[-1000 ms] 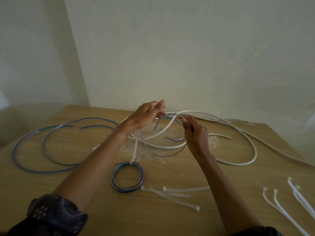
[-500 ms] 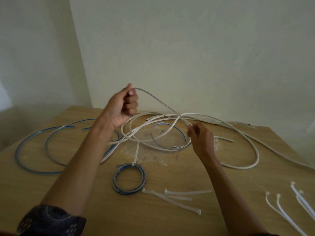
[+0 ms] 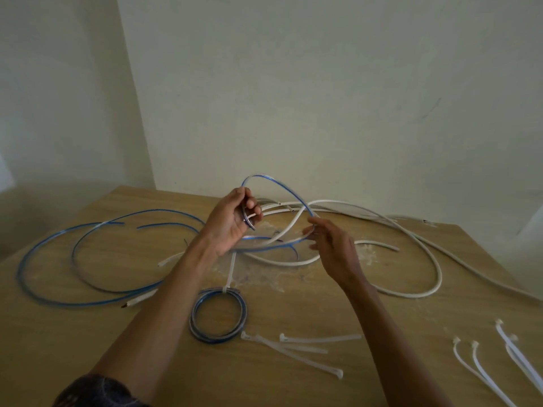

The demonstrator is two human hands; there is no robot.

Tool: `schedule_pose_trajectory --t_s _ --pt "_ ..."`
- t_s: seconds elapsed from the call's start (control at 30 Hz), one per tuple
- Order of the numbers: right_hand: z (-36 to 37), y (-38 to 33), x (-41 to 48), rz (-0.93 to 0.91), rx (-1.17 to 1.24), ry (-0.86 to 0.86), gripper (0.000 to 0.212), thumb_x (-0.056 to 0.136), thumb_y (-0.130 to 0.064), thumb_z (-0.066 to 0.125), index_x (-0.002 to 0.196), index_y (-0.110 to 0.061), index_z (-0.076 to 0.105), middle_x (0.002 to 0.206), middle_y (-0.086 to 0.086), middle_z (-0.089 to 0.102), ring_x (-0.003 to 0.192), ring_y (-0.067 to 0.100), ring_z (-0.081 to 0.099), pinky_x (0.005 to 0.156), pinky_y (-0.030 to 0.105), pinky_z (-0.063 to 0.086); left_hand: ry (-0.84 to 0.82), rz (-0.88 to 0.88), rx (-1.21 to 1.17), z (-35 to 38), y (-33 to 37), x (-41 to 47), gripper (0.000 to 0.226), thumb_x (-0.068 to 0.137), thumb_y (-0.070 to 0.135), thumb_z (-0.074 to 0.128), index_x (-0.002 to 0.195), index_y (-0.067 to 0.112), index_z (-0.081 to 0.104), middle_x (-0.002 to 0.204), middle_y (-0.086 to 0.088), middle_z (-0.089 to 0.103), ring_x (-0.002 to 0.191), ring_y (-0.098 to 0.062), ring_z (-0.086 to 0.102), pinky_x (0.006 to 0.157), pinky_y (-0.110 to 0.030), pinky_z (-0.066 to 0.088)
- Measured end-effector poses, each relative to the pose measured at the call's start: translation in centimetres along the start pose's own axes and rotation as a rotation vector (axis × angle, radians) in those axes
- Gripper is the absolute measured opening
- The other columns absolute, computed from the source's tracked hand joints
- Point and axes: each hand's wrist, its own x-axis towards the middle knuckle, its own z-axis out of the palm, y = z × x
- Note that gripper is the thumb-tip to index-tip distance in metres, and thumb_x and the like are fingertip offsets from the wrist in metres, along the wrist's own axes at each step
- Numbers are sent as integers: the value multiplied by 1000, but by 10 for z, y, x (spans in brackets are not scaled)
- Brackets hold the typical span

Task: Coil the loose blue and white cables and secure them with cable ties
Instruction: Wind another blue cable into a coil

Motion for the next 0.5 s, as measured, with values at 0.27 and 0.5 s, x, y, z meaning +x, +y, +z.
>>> schedule_pose_trajectory --t_s 0.27,0.5 --pt "-25 5 4 92 -84 112 29 98 -34 66 73 -19 72 55 -7 63 48 5 56 55 24 43 108 35 85 -9 5 5 31 109 18 36 84 12 53 53 6 39 44 -8 32 47 -22 32" --pt "-17 -15 -5 185 558 132 41 93 -41 62 86 -1 72 62 9 64 55 16 59 54 23 44 152 -4 201 -3 -17 -3 30 108 20 41 85 10 57 58 2 49 51 -12 39 49 -24 37"
